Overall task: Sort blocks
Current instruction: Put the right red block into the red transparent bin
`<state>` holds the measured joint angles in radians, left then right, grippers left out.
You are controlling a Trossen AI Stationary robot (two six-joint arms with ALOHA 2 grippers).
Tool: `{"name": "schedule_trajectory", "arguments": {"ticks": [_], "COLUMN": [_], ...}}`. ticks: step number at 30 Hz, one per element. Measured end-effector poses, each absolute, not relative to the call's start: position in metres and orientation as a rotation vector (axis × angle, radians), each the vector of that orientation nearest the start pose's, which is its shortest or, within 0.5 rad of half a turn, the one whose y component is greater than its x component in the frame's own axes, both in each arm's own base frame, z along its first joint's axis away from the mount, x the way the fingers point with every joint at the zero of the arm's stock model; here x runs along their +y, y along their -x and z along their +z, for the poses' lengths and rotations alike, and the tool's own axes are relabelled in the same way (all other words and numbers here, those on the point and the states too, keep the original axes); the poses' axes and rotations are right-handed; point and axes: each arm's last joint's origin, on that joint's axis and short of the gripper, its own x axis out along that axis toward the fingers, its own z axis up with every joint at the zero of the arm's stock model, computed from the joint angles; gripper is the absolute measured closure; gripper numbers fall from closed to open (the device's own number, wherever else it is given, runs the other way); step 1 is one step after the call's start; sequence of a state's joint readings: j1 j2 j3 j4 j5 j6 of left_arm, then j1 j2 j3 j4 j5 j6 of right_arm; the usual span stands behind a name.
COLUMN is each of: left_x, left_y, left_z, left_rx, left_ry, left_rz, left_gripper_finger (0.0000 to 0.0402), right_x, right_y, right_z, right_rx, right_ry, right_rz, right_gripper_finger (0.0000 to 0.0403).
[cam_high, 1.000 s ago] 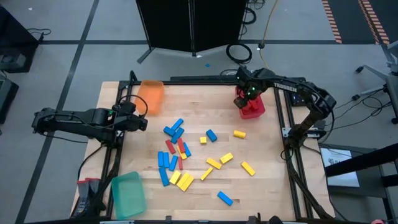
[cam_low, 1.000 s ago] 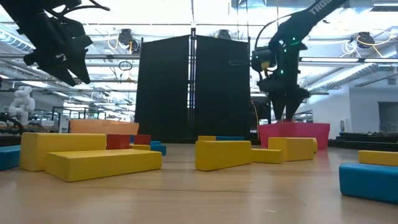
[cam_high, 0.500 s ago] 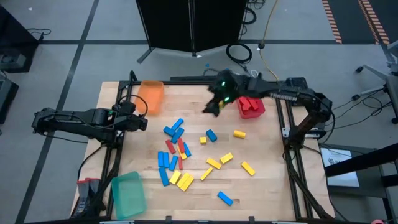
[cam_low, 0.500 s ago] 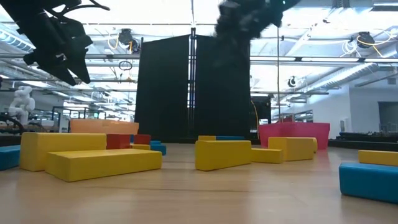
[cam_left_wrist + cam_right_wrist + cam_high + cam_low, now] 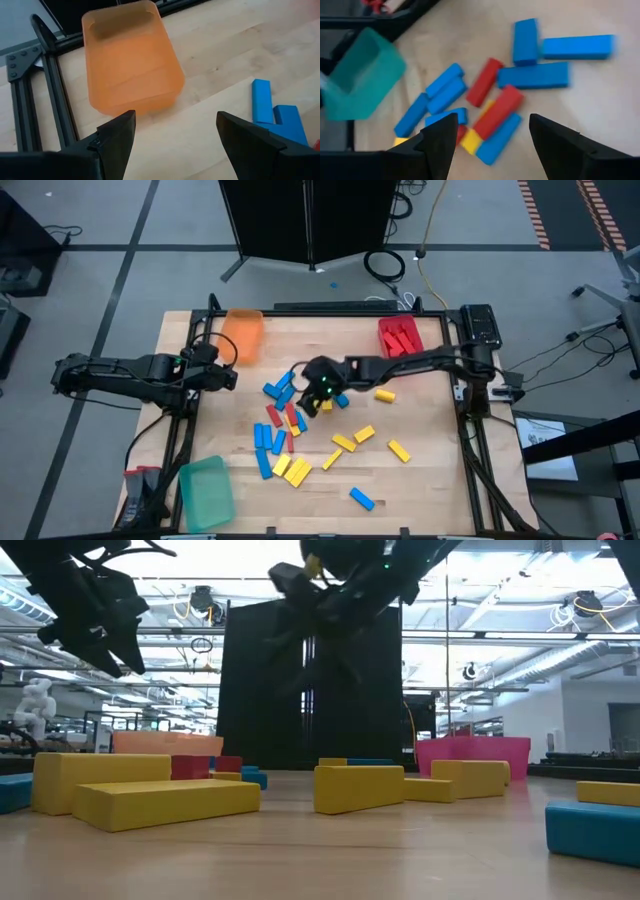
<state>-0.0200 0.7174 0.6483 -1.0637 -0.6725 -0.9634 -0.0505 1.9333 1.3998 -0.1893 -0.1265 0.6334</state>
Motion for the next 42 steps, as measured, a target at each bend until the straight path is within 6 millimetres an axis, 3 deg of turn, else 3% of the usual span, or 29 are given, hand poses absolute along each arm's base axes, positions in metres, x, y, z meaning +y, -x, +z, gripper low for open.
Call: {"name": "schedule_trajectory", "arguments": {"ticks": [7,16,20,22,26,33,39,42], "left_x": [0.015,0.015,0.015,0.014,0.009,0.004,0.001,-0.001], "left_y": [-0.108,-0.108,-0.110,-0.115,-0.133,-0.161,-0.187,-0.201], "left_z": [0.238,0.238,0.238,0.240,0.248,0.256,0.243,0.232], "left_rx": [0.703,0.709,0.710,0.698,0.694,0.622,0.697,0.782], "left_ry": [0.459,0.449,0.449,0.481,0.431,0.191,0.007,-0.122], "left_rz": [1.007,1.002,0.984,0.914,0.616,0.317,0.150,0.062], "left_gripper_finger": [0.0117,0.0117,0.0117,0.0117,0.0117,0.0117,0.0117,0.0117], "right_x": [-0.004,0.017,0.014,0.011,0.006,0.006,0.003,0.001], "right_y": [-0.440,-0.446,-0.452,-0.451,-0.447,-0.418,-0.359,-0.335], "right_z": [0.202,0.216,0.230,0.233,0.253,0.322,0.373,0.389], "right_rx": [0.658,0.598,0.596,0.651,0.752,0.955,1.259,1.300], "right_ry": [-0.617,-0.143,-0.063,-0.069,-0.156,-0.034,0.011,0.033], "right_rz": [-0.092,0.014,-0.045,-0.066,-0.066,0.051,0.024,-0.043], "right_gripper_finger": [0.0136,0.0129,0.0129,0.0129,0.0129,0.0129,0.0129,0.0129]}}
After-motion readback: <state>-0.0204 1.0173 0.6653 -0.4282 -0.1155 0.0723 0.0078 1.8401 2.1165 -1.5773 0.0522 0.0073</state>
